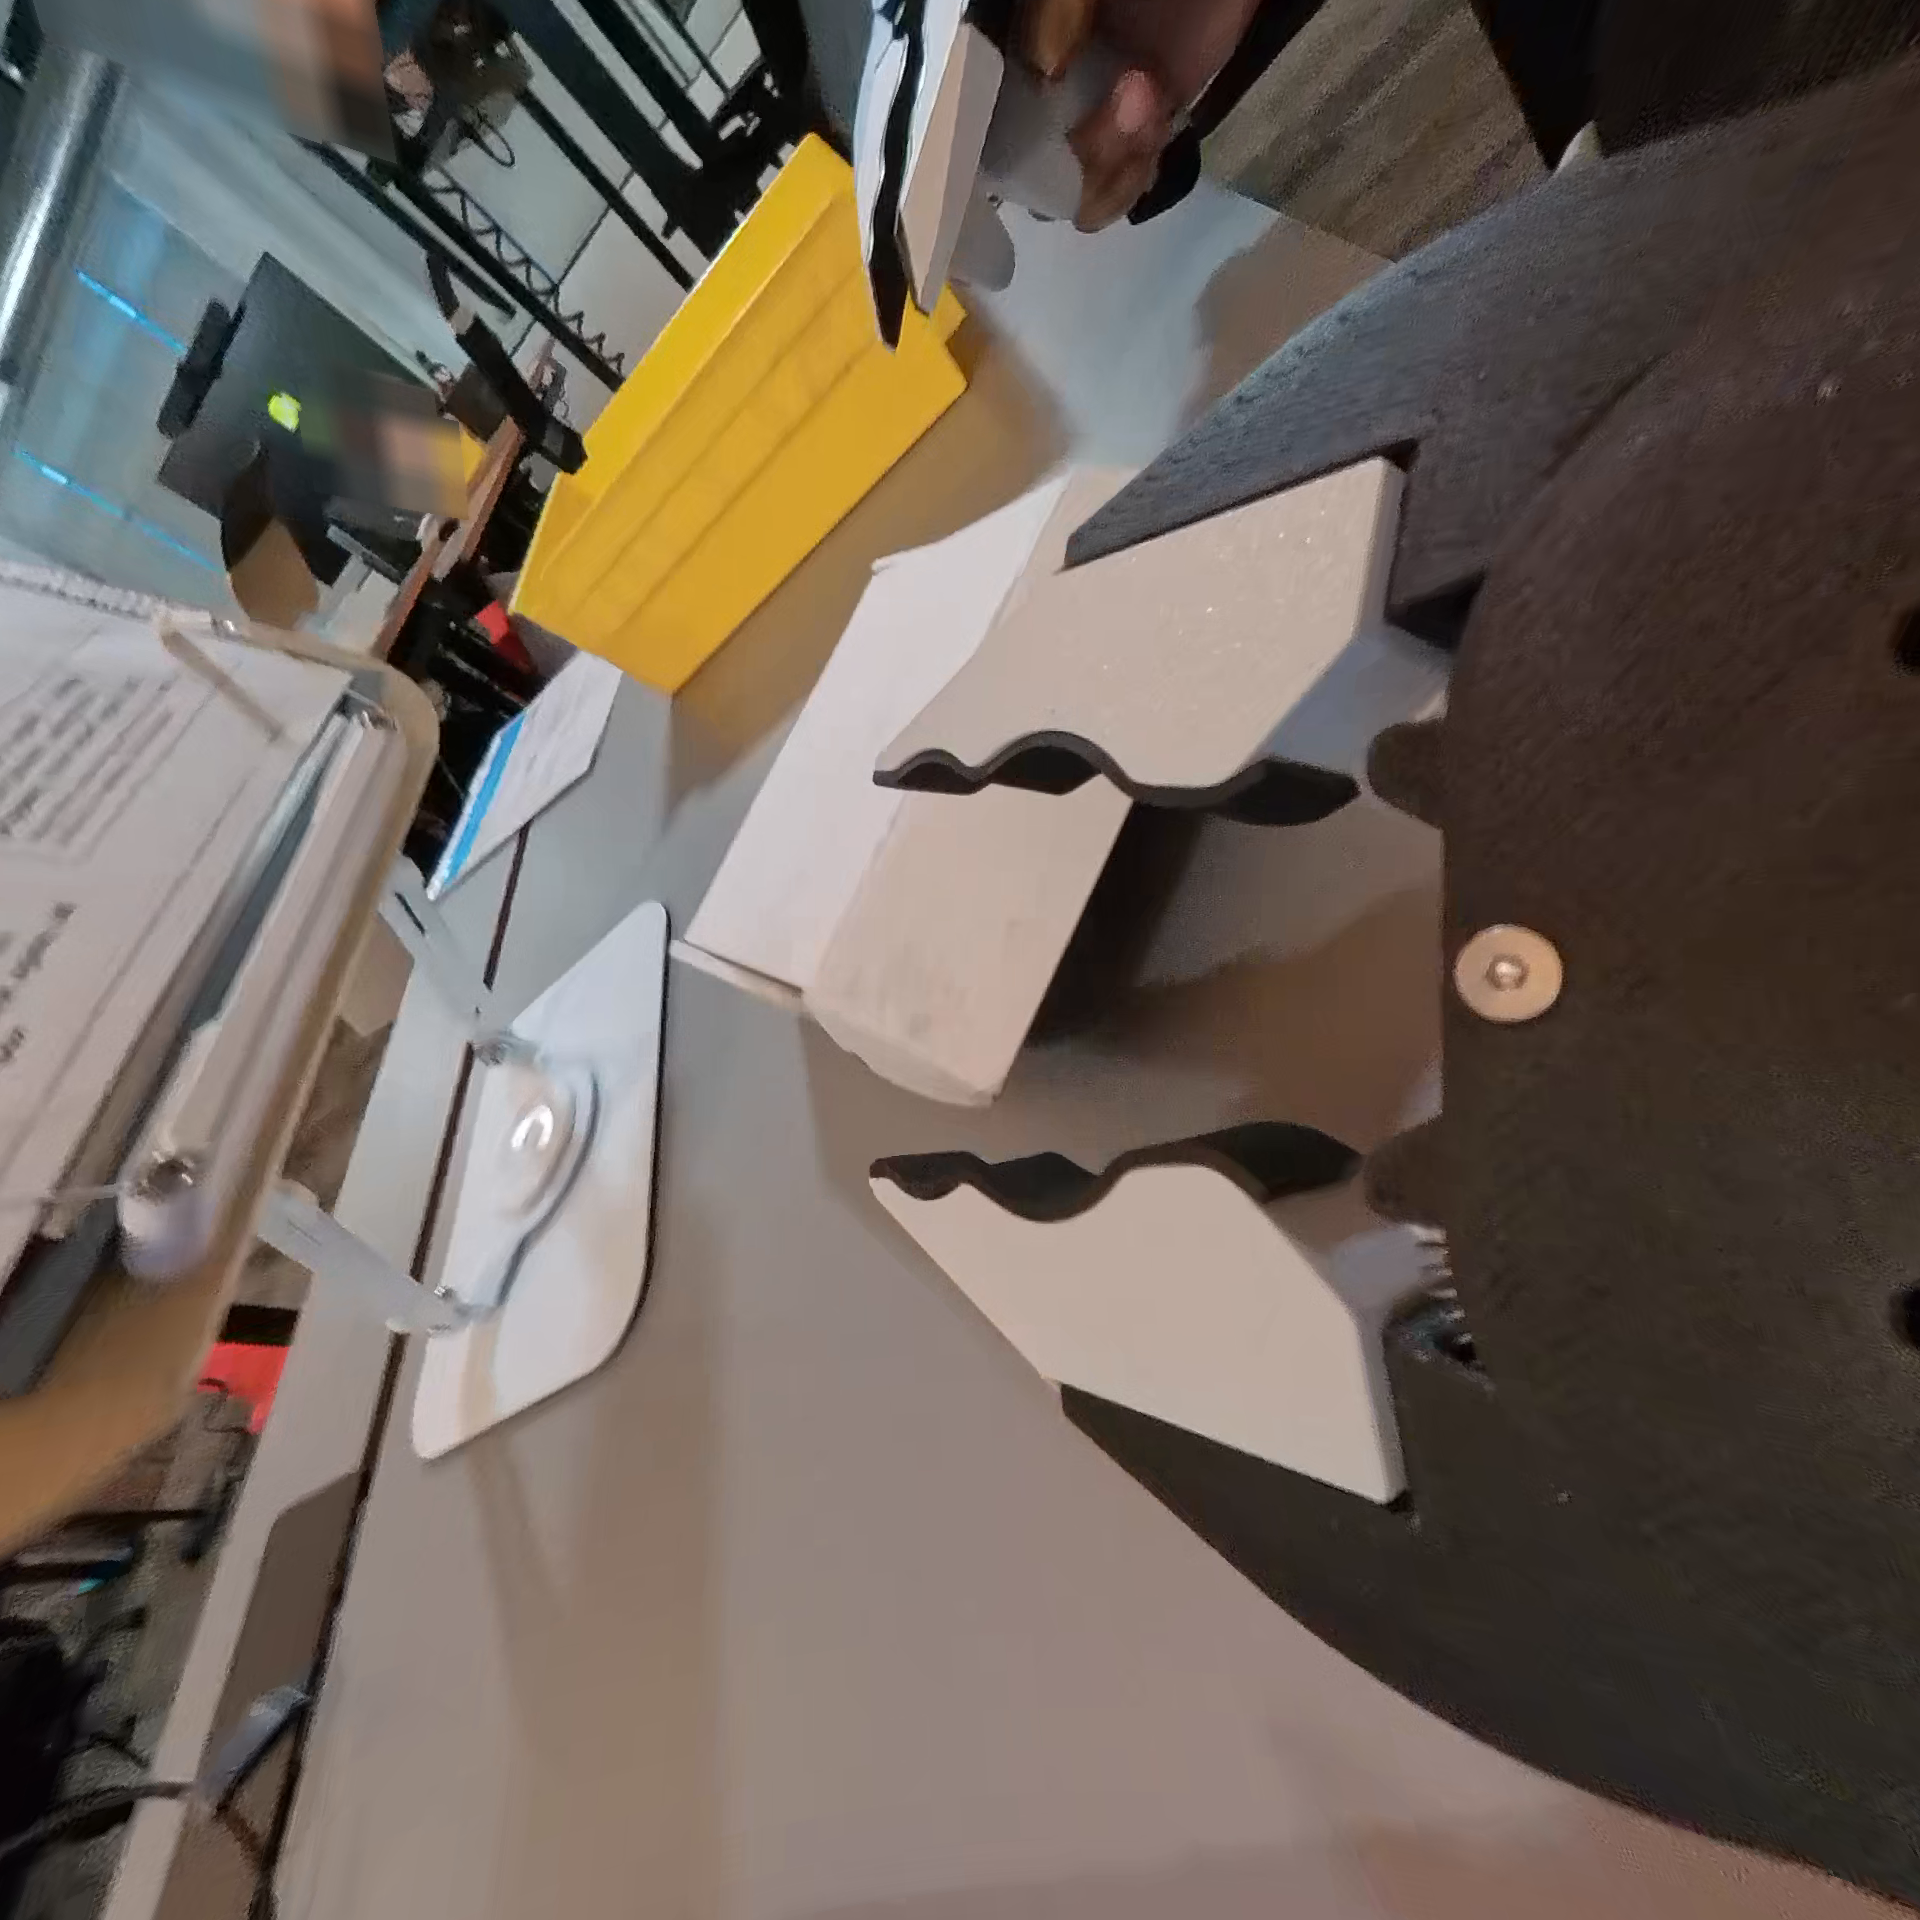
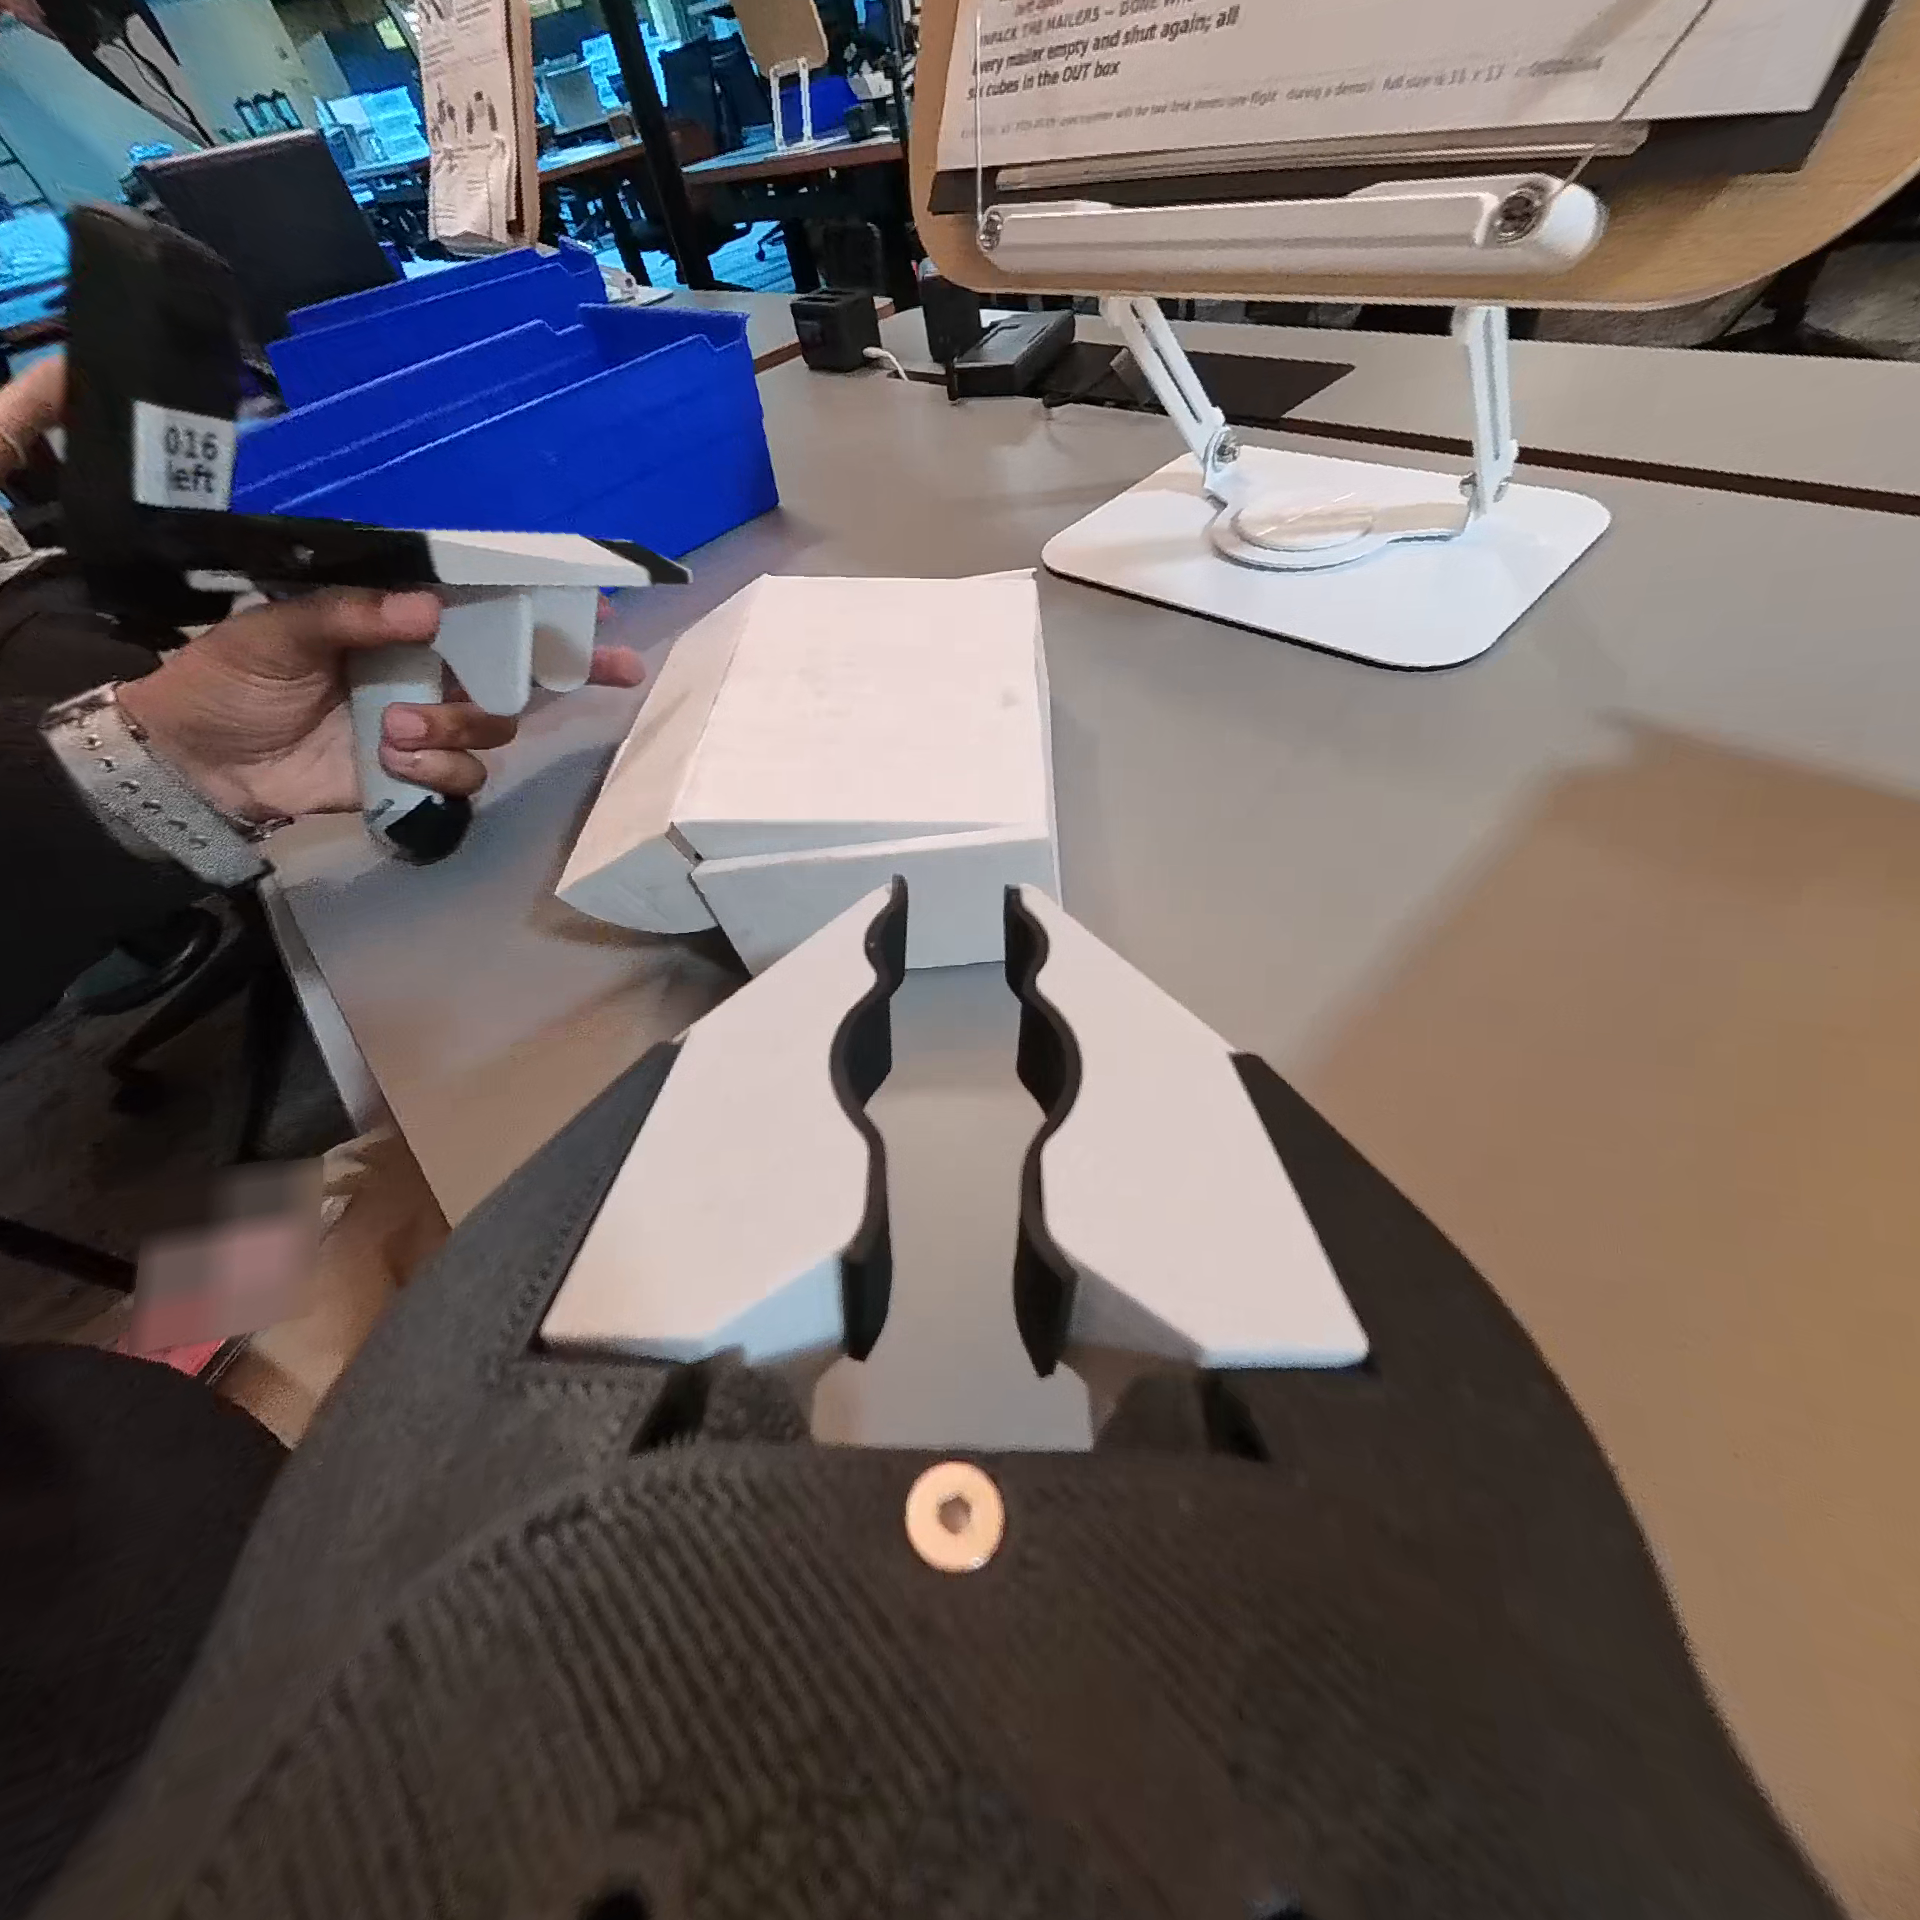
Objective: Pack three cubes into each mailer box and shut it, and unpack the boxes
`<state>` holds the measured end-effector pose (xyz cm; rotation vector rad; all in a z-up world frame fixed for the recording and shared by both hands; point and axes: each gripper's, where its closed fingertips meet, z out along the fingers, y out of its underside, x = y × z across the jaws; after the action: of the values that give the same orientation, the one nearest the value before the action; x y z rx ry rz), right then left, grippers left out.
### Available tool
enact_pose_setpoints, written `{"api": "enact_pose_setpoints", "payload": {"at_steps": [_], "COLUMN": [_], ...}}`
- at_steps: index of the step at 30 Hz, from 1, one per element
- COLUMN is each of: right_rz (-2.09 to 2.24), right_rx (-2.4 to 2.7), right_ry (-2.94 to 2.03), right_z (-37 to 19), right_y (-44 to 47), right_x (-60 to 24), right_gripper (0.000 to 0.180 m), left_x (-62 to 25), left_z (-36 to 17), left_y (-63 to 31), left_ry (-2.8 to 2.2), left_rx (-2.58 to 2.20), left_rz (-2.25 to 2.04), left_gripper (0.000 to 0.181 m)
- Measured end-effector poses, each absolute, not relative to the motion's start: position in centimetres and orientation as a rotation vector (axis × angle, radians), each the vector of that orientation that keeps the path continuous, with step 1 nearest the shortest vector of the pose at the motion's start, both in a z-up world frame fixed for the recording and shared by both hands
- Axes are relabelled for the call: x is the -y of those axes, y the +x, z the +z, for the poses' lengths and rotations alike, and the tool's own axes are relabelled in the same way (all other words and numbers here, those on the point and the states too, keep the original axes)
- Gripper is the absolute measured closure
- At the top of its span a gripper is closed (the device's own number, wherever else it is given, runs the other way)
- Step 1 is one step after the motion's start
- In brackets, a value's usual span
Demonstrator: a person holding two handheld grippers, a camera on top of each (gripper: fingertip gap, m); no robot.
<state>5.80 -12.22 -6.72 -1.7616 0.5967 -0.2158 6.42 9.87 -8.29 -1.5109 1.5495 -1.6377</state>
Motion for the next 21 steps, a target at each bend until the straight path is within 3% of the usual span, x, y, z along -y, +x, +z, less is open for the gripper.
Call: {"api": "enact_pose_setpoints", "payload": {"at_steps": [7, 13, 21], "right_rz": [-0.220, -0.290, -0.481], "right_rx": [-0.559, -0.590, -0.676], "right_ry": [-1.791, -1.770, -1.667], "right_z": [-7.0, -6.4, -4.2], "right_y": [5.2, 6.4, 9.0], "right_x": [11.6, 12.7, 16.6], "right_gripper": [0.162, 0.162, 0.160], "left_x": [-7.6, -5.7, 3.5], "left_z": [-9.6, -9.7, -9.6], "left_y": [6.2, 4.6, 1.9], "left_ry": [-1.581, -1.557, -1.378], "left_rx": [-1.668, -1.735, -2.013], "left_rz": [-1.750, -1.757, -1.861], "left_gripper": [0.103, 0.109, 0.109]}}
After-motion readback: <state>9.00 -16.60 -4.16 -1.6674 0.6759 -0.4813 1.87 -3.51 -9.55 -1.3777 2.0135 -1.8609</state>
